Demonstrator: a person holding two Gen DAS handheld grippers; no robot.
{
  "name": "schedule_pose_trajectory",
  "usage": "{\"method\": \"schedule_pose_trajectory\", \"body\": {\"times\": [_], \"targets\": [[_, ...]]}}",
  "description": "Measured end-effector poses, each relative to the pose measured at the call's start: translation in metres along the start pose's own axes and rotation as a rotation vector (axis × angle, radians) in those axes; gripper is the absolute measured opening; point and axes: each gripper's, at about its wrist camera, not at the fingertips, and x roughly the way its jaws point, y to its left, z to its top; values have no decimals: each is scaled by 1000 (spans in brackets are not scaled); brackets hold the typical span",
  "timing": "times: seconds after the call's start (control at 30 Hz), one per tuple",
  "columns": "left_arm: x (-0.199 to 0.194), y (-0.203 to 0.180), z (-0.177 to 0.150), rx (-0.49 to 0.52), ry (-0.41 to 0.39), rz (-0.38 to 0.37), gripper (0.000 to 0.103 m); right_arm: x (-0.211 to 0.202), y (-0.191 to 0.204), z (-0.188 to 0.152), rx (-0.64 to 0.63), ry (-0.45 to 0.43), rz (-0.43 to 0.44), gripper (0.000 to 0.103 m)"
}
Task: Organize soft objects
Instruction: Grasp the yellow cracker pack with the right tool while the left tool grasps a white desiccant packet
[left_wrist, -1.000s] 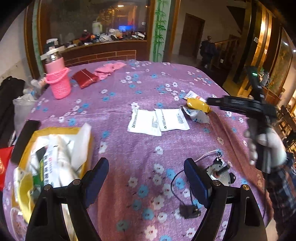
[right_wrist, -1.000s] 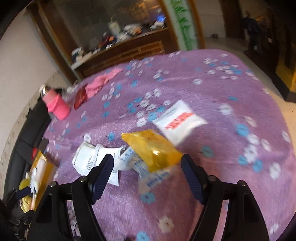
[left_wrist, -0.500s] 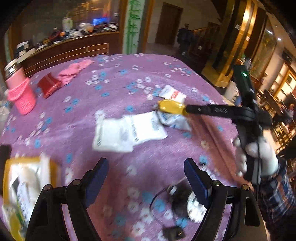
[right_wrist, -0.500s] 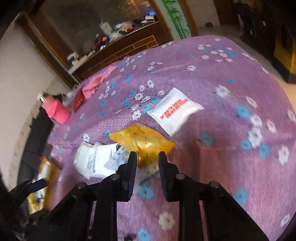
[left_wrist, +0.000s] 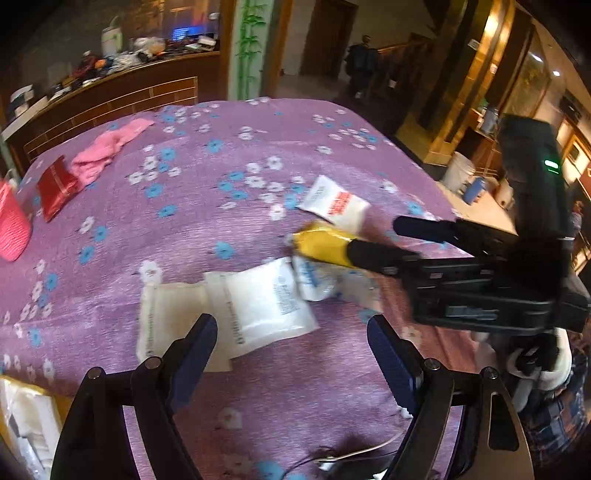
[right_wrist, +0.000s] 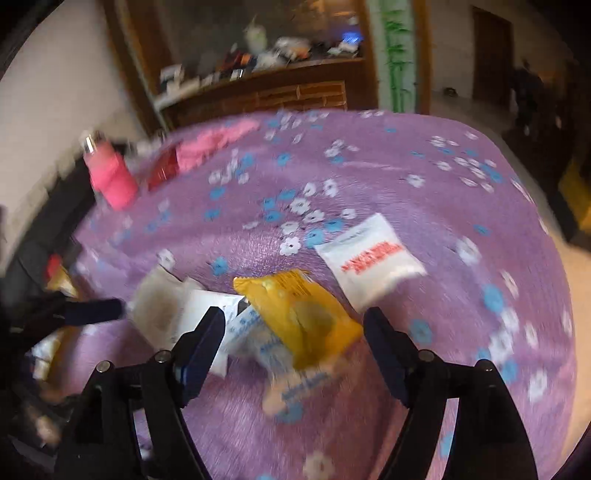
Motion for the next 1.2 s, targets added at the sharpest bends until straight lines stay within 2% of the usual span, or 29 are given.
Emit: {"method": "schedule_pose_trajectory", "body": {"times": [0.03, 0.1, 0.3, 0.37, 0.53, 0.7, 0.87, 0.9, 0.93, 0.97, 1.0, 1.03, 1.1, 1.2], "targets": [[1, 3, 0, -7, 2, 4, 86, 11, 3, 3, -16, 25, -12, 76], [-1, 11, -3, -26, 9, 17, 86, 27, 2, 6, 4, 62, -7, 48], [-7, 17, 1, -17, -6, -14, 86, 1, -44, -15, 241, 28, 101, 40], [-1, 10, 6, -5, 1, -33, 86, -20, -66, -30, 342, 2, 141, 40], [29, -15, 21, 72, 38, -73, 87, -49, -94, -55, 454, -72, 190, 37], [66, -36, 34, 144, 99, -38, 88, -50, -103, -57, 484, -94, 239, 37], [103, -56, 36, 247, 178, 76, 92, -38, -99, -57, 451, -48, 248, 38], [108, -59, 34, 263, 197, 92, 87, -34, -98, -58, 438, -29, 239, 40], [109, -62, 32, 275, 193, 92, 80, -31, -95, -59, 423, -11, 235, 48], [108, -65, 32, 285, 191, 85, 66, -28, -92, -58, 401, 2, 221, 60], [107, -66, 32, 288, 193, 57, 59, -28, -90, -58, 390, 7, 207, 65], [103, -67, 32, 289, 181, 49, 58, -27, -87, -58, 375, 10, 187, 71], [97, -63, 34, 259, 176, 31, 54, -24, -82, -60, 334, 21, 149, 72], [89, -55, 33, 227, 147, 18, 54, -16, -74, -63, 279, 25, 108, 72]]}}
